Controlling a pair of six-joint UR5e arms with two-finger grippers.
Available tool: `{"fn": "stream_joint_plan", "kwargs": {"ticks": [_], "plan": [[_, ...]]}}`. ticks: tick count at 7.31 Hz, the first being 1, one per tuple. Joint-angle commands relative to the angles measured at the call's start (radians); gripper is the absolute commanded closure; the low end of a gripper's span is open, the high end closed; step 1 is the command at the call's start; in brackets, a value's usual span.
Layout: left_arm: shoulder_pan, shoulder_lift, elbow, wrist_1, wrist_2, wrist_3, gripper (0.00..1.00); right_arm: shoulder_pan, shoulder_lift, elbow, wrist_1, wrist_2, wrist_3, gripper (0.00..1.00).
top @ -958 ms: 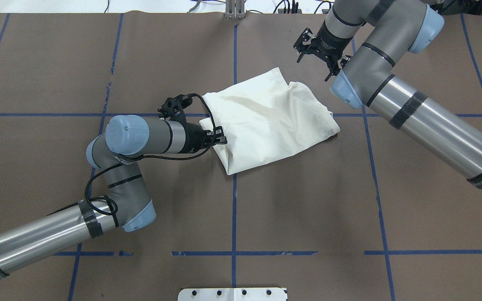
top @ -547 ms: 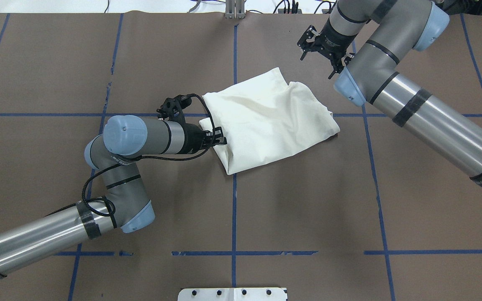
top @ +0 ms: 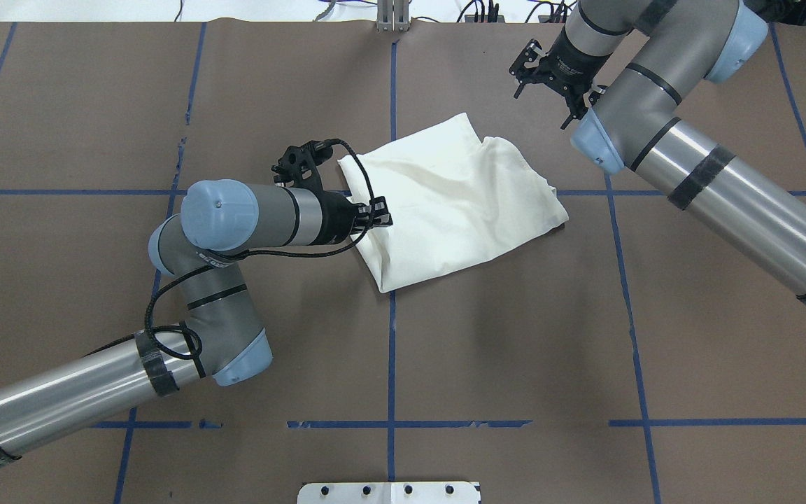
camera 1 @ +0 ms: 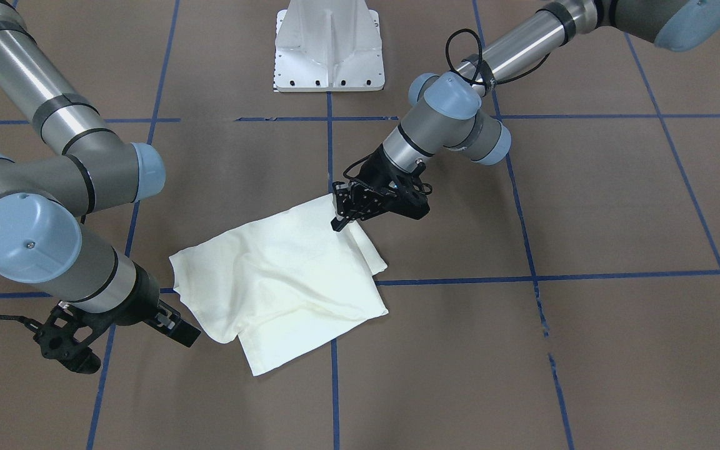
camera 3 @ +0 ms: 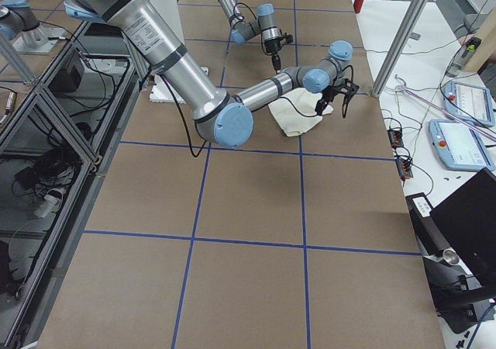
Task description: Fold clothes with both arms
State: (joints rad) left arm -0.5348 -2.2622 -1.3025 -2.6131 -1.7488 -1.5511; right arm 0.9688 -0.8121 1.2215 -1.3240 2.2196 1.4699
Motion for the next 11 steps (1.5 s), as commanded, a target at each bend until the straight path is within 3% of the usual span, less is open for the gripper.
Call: {"fn": "stream_joint_plan", "kwargs": {"ticks": [1,5,8,11], "plan": [[0.004,-0.083,0.132,-0.001,0.020,0.011,1.00,0.001,-0.006,0.001,0.000,0.000,-0.013,0.00],[0.003,0.055,0.034,0.020,0.008,0.077,1.00,0.010,-0.006,0.012,-0.003,0.012,-0.011,0.00],[-0.002,0.113,-0.124,0.160,-0.032,0.080,1.00,0.011,-0.021,0.047,-0.008,0.014,-0.011,0.00],[-0.016,0.182,-0.376,0.387,-0.034,0.177,1.00,0.044,-0.138,0.172,-0.009,0.051,-0.049,0.00]]}}
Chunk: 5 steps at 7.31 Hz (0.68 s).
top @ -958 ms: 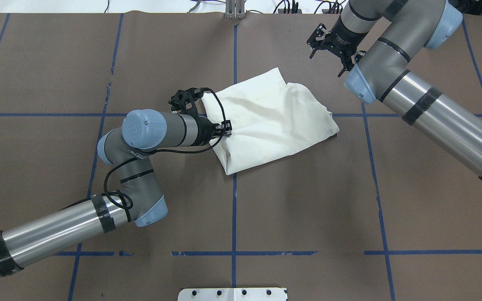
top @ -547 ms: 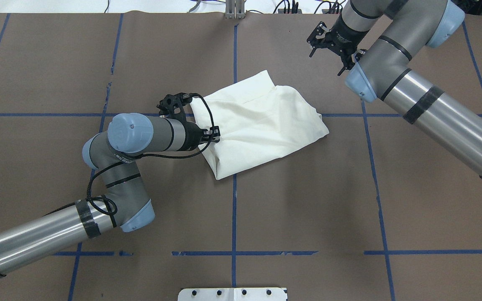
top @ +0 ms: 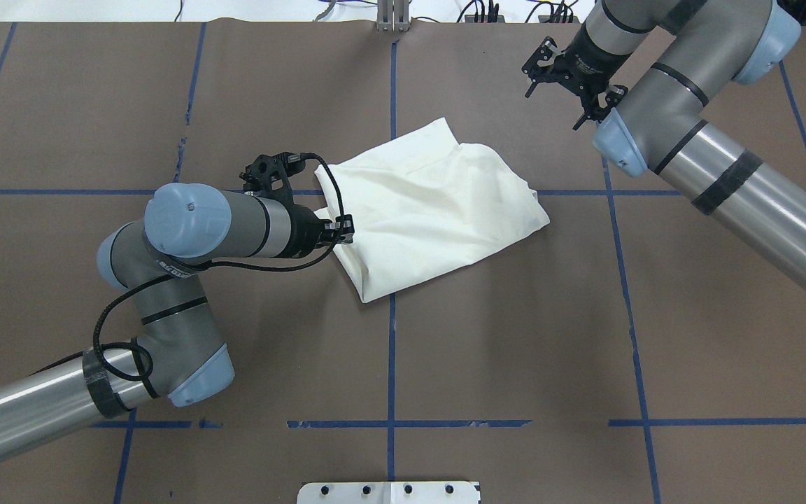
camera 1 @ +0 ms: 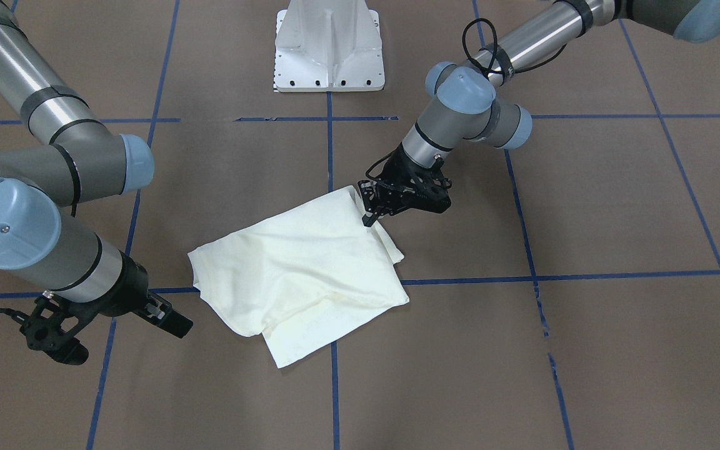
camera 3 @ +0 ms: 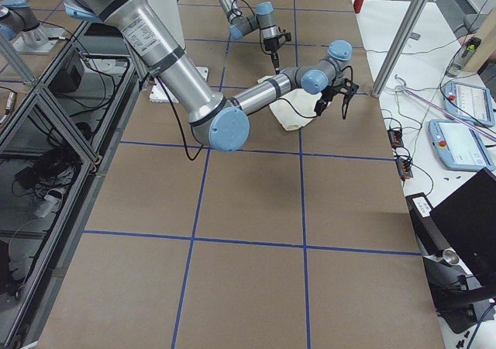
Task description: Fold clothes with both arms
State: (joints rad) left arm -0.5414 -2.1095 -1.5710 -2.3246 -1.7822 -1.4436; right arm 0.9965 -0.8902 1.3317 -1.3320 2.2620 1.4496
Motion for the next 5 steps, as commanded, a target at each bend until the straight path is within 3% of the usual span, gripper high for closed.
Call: {"fn": "stream_joint_plan", "kwargs": {"ticks": [1,3,5], "plan": [[-0.038,0.086,-0.197,0.164,-0.005,0.151,1.00,0.048,-0.138,0.136,-0.007,0.016,-0.126,0.00],[-0.214,0.220,-0.292,0.212,-0.197,0.347,1.00,0.150,-0.279,0.214,-0.006,0.069,-0.359,0.00],[-0.377,0.372,-0.324,0.215,-0.300,0.634,1.00,0.270,-0.440,0.266,-0.006,0.071,-0.704,0.00]]}}
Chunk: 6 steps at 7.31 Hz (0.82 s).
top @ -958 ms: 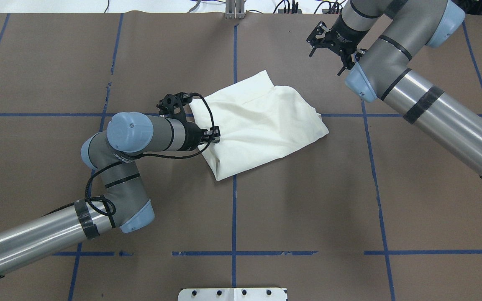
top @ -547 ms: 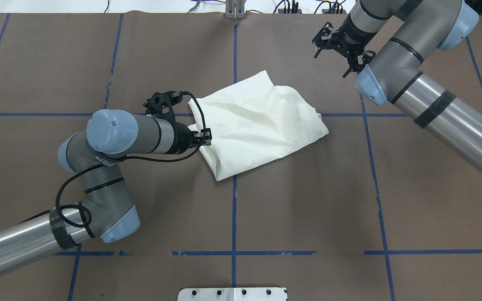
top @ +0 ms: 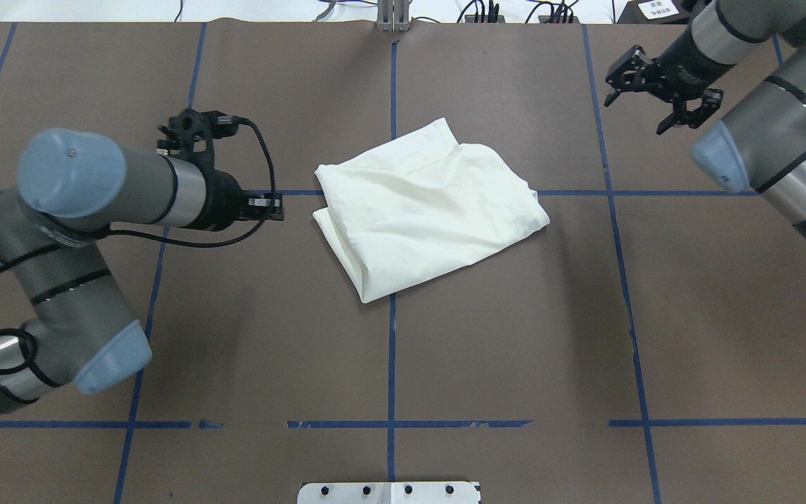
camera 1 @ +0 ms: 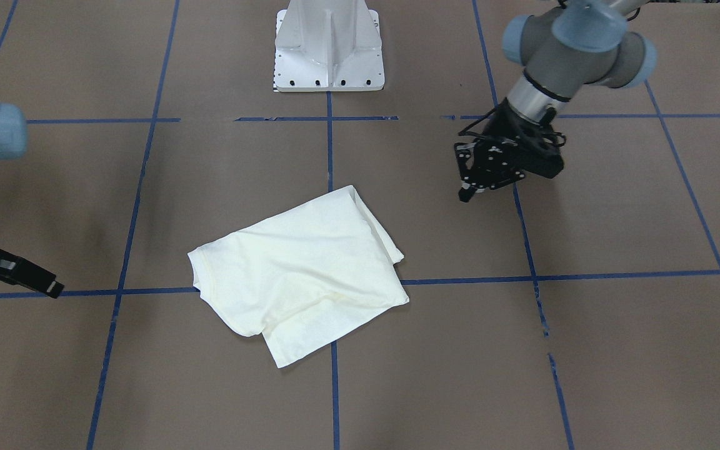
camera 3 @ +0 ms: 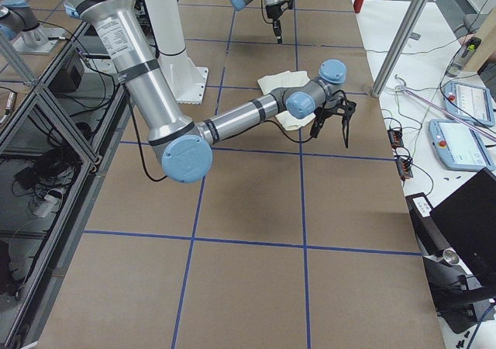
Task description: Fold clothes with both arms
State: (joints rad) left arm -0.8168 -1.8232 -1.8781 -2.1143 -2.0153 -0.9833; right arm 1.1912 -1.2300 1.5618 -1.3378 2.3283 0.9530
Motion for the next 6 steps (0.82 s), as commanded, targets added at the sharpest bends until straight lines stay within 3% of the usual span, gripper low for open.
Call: {"fn": "stream_joint_plan", "kwargs": {"ticks": [1,3,4,5,6], "plan": [[-0.204,0.117,0.002,0.051,-0.100,0.345,1.00,0.135,-0.171,0.044,-0.001,0.006,-0.390,0.00],[-0.399,0.102,0.071,0.257,-0.115,0.742,1.00,0.191,-0.227,0.003,-0.017,0.006,-0.613,0.00],[-0.476,0.073,0.139,0.279,-0.137,0.793,0.84,0.221,-0.236,-0.026,-0.030,0.006,-0.690,0.00],[-0.534,0.021,0.216,0.333,-0.226,0.799,0.64,0.258,-0.238,-0.061,-0.034,0.014,-0.767,0.00],[-0.580,0.018,0.250,0.341,-0.273,0.801,0.36,0.289,-0.243,-0.074,-0.044,0.020,-0.787,0.00]]}}
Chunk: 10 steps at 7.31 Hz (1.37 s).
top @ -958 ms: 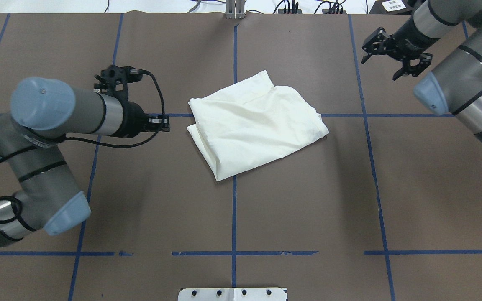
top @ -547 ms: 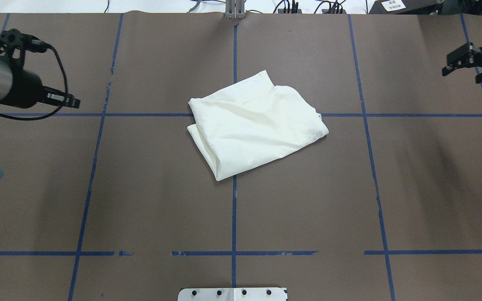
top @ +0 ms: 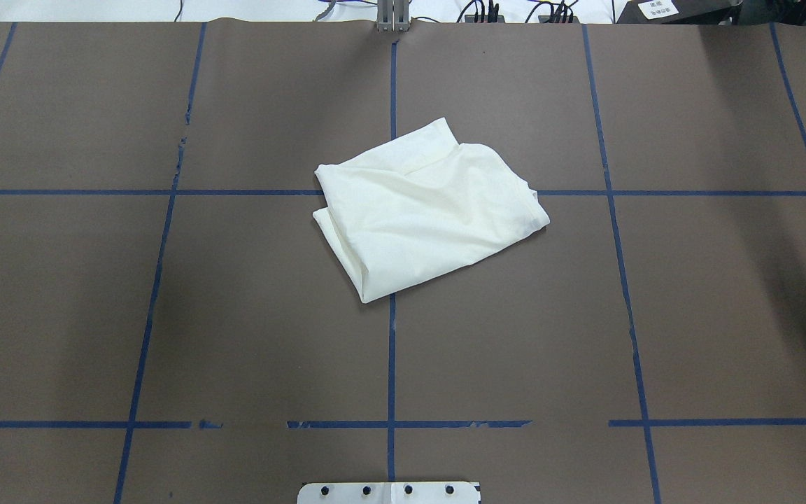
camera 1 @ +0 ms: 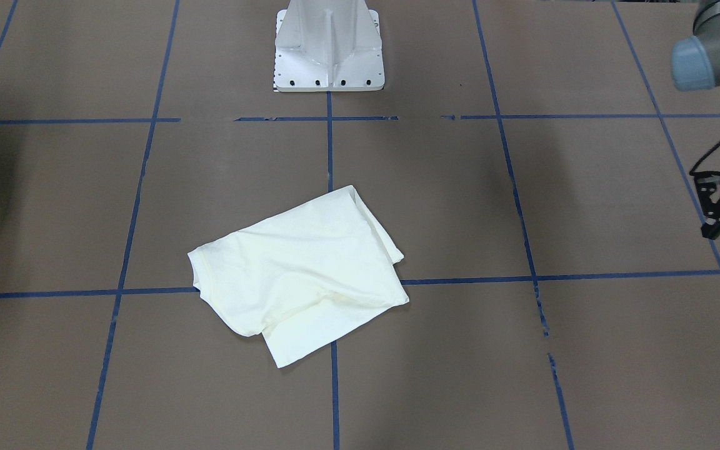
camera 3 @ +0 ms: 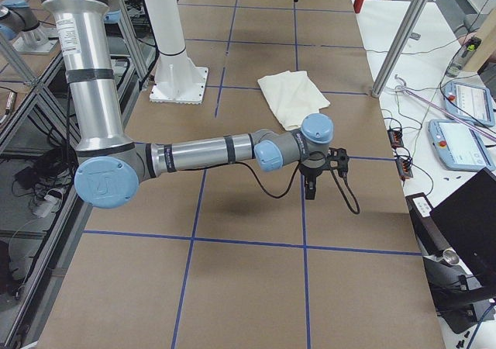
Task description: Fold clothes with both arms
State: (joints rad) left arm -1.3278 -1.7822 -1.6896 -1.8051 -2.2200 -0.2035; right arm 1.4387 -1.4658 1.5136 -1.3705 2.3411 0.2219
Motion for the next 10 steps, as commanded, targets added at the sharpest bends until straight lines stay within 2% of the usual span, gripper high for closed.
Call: {"fn": "stream_joint_plan", "kwargs": {"ticks": [1,2,4,6,10], "plan": [[-0.092,-0.013,0.064,0.035,-0.073,0.065,0.00,0.066,-0.007,-0.024,-0.044,0.026,-0.068,0.00],[-0.112,-0.013,0.092,0.052,-0.073,0.097,0.00,0.068,-0.005,-0.024,-0.070,0.032,-0.091,0.00],[-0.131,-0.008,0.082,0.137,-0.076,0.102,0.00,0.068,-0.027,-0.013,-0.079,0.035,-0.089,0.00],[-0.187,0.087,0.073,0.121,-0.082,0.162,0.00,0.068,-0.041,-0.013,-0.071,0.050,-0.092,0.00],[-0.200,0.136,0.100,0.134,-0.082,0.167,0.00,0.055,-0.073,0.003,-0.064,0.024,-0.078,0.00]]}}
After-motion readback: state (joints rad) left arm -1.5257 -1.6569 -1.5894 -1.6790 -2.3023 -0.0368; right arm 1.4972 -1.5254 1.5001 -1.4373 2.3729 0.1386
